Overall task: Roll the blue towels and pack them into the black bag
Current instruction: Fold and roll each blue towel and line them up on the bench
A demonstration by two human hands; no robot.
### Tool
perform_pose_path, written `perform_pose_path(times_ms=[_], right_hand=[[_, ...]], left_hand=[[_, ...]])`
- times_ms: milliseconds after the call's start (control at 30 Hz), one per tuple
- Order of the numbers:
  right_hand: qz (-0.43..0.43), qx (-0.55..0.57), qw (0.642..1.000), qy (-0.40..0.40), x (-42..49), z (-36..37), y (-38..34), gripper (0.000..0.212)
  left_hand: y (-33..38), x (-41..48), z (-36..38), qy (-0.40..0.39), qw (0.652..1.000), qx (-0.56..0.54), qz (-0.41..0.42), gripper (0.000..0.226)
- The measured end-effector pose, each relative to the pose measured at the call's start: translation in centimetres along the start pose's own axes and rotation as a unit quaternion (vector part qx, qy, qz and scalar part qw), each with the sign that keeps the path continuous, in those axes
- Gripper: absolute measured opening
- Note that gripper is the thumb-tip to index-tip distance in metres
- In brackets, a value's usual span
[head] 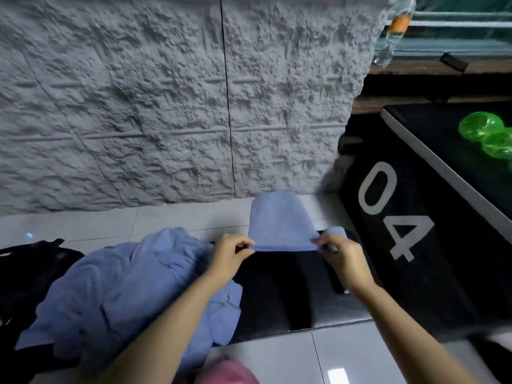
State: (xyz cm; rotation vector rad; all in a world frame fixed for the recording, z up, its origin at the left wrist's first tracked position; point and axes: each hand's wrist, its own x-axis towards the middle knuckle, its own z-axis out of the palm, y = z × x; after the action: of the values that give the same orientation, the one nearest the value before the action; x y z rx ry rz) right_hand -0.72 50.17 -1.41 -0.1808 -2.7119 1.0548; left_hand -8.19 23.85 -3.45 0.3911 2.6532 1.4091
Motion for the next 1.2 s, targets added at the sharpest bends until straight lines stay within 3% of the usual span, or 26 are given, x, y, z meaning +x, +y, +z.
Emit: perform_pose_path(times_ms=[100,233,467,667,867,967,1067,1133,1200], right_hand=[[0.002,-0.146,0.983,-0.114,-3.1,4.3,4.4,0.008],[0.069,-0.127,0.973,-0.178,-5.4,7.4,6.2,0.006],[0.231,0.013,0.97,-0.074,-4.9,10.1,6.1,0.014],[0.295,-0.006,0.955,-0.042,-4.4,11.7,5.5,0.021],[0.344,-0.041,0.936,-0.068,-5.2,12.3,4.1,0.027],[0.254,-0.15,0.955,-0.006,-6.2,12.7,3.2,0.017],[0.027,-0.277,0.96,-0.018,-7.0,12.7,3.7,0.014],[-0.069,-0.271,0.959,-0.034,-7.6,12.0,4.8,0.01],[-0.098,-0.236,0.965,-0.054,-9.1,11.3,5.8,0.016]], left_hand=[[-5.2,-2.2,3.2,-0.106,0.991,0.079,-0.008,0.008],[-8.1,-3.4,4.9,-0.11,0.98,0.163,-0.029,0.003],[-9.3,-3.1,6.5,-0.026,0.972,0.228,-0.06,0.005],[-9.9,-2.4,6.8,-0.019,0.973,0.223,-0.051,0.009],[-10.6,-2.9,5.9,-0.062,0.968,0.242,-0.02,0.018],[-10.2,-3.3,5.5,-0.046,0.963,0.26,0.049,0.018],[-10.8,-3.4,5.4,-0.052,0.944,0.277,0.172,0.041],[-11.3,-3.2,5.3,-0.064,0.932,0.289,0.211,0.042],[-11.1,-3.5,5.2,-0.084,0.931,0.28,0.221,0.035]])
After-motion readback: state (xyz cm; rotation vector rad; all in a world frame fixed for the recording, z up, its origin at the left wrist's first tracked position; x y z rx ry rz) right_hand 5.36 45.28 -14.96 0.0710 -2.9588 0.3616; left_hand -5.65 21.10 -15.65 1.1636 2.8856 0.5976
